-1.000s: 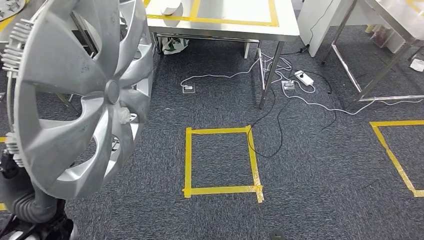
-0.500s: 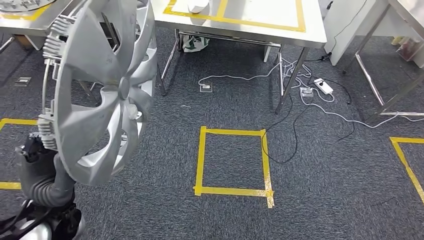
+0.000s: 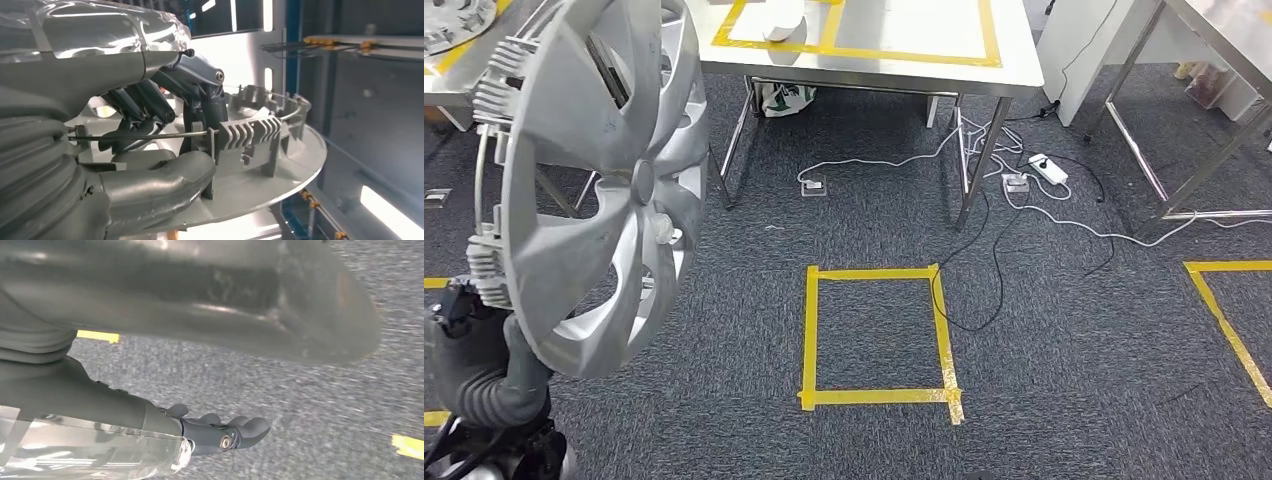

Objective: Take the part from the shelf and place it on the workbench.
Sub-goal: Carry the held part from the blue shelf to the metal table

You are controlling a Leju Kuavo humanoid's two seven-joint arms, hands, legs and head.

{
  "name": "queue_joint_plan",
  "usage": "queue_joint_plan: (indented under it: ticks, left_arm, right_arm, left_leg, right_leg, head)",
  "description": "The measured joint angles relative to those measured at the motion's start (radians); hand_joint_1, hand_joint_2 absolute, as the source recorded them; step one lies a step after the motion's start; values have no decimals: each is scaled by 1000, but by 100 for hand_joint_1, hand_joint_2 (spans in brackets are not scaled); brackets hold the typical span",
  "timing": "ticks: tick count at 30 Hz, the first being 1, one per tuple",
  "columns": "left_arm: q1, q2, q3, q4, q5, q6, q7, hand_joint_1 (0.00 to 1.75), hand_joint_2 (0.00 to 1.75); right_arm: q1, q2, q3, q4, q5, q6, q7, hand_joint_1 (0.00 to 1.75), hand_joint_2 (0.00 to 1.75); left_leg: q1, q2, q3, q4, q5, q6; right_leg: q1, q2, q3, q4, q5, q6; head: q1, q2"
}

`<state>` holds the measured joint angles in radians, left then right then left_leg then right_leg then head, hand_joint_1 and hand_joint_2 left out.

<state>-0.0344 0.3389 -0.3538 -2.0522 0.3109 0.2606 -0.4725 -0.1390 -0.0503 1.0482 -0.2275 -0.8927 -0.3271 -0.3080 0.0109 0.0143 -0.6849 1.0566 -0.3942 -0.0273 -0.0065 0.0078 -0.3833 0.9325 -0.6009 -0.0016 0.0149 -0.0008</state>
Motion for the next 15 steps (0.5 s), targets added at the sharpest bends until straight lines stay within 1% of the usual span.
queue_joint_plan:
  ticks: [1, 2, 3, 4, 5, 6, 7, 8, 9, 10, 11, 12, 13, 14, 15]
  left_arm:
    - [0, 0, -1, 1, 0, 1, 0, 175, 175]
    - [0, 1, -1, 2, 0, 1, 0, 175, 175]
    - [-1, 1, -1, 2, 0, 2, 1, 175, 175]
    - [-1, 1, -1, 2, -1, 2, 1, 175, 175]
    - [-1, 1, -1, 2, -1, 2, 2, 175, 175]
    - [-1, 1, -2, 2, -1, 3, 2, 175, 175]
    - [0, 1, -2, 2, -1, 3, 2, 175, 175]
    - [0, 1, -2, 2, -1, 3, 2, 175, 175]
    - [0, 1, -2, 2, -2, 3, 2, 175, 175]
    - [1, 1, -2, 2, -4, 4, 2, 175, 175]
    - [2, 1, -3, 2, -6, 5, 2, 175, 175]
    - [4, 1, -4, 2, -9, 6, 2, 175, 175]
    - [6, 1, -6, 3, -11, 7, 3, 175, 175]
    - [7, 0, -7, 4, -12, 7, 3, 175, 175]
    - [9, 0, -8, 5, -12, 7, 3, 175, 175]
  right_arm:
    - [0, 0, 0, 0, 0, 0, 0, 0, 0]
    - [0, 0, 0, 0, 0, 1, 0, 0, 0]
    - [0, 0, 0, 0, 0, 1, 0, 0, 0]
    - [-1, 0, 0, 0, 0, 2, -1, 0, 0]
    - [-2, 1, 0, 0, 0, 2, -1, 0, 0]
    - [-2, 1, 0, 0, 0, 2, -1, 0, 0]
    - [-1, 2, 0, 0, 0, 2, -2, 0, 0]
    - [2, 2, 0, 0, 0, 2, -2, 0, 0]
    - [6, 2, 0, 0, 0, 2, -2, 0, 0]
    - [12, 2, 0, 0, -1, 2, -3, 0, 0]
    - [17, 1, 0, 0, -3, 2, -4, 0, 0]
    - [22, 1, 0, 0, -4, 2, -6, 0, 0]
    - [28, 0, 0, 1, -6, 2, -8, 0, 0]
    - [33, -2, 0, 1, -6, 2, -9, 0, 0]
    - [38, -4, 0, 2, -6, 4, -11, 0, 0]
  left_leg:
    - [-3, 3, 14, -22, -9, 9]
    - [-6, 3, 24, -33, -24, 19]
    - [-5, 1, 37, -43, -36, 29]
    - [-3, 1, 53, -51, -46, 36]
    - [-1, 0, 70, -57, -56, 43]
    - [1, 1, 90, -64, -67, 47]
    - [2, 0, 110, -71, -79, 50]
    - [2, -2, 130, -77, -91, 51]
    - [2, -5, 153, -83, -104, 52]
    - [2, -9, 179, -90, -119, 51]
    - [1, -13, 209, -98, -134, 51]
    - [0, -16, 241, -108, -149, 49]
    - [-1, -19, 273, -120, -163, 48]
    - [-2, -22, 302, -132, -174, 46]
    - [-3, -27, 327, -144, -183, 42]
  right_leg:
    - [0, 0, 11, -10, -6, 6]
    - [1, -1, 20, -17, -5, 13]
    - [1, -1, 25, -11, 4, 19]
    - [1, -2, 14, 23, 21, 24]
    - [1, -2, -16, 82, 40, 30]
    - [0, -3, -62, 157, 50, 34]
    - [-1, -3, -117, 230, 45, 38]
    - [-2, -3, -166, 284, 18, 39]
    - [-2, -3, -209, 315, -23, 40]
    - [-2, -3, -242, 322, -66, 39]
    - [-1, -3, -264, 307, -94, 36]
    - [1, -3, -277, 272, -93, 30]
    - [5, -3, -283, 219, -49, 21]
    - [11, -3, -287, 156, 36, 8]
    - [20, -2, -292, 95, 121, -4]
  head:
    - [-2, 0]
    - [-4, 0]
    - [-3, 0]
    - [1, 0]
    - [4, 0]
    - [10, 0]
    - [15, 0]
    - [20, 0]
    - [24, 0]
    - [28, 0]
    - [33, 0]
    - [38, 0]
    - [43, 0]
    - [47, 0]
    - [52, 0]
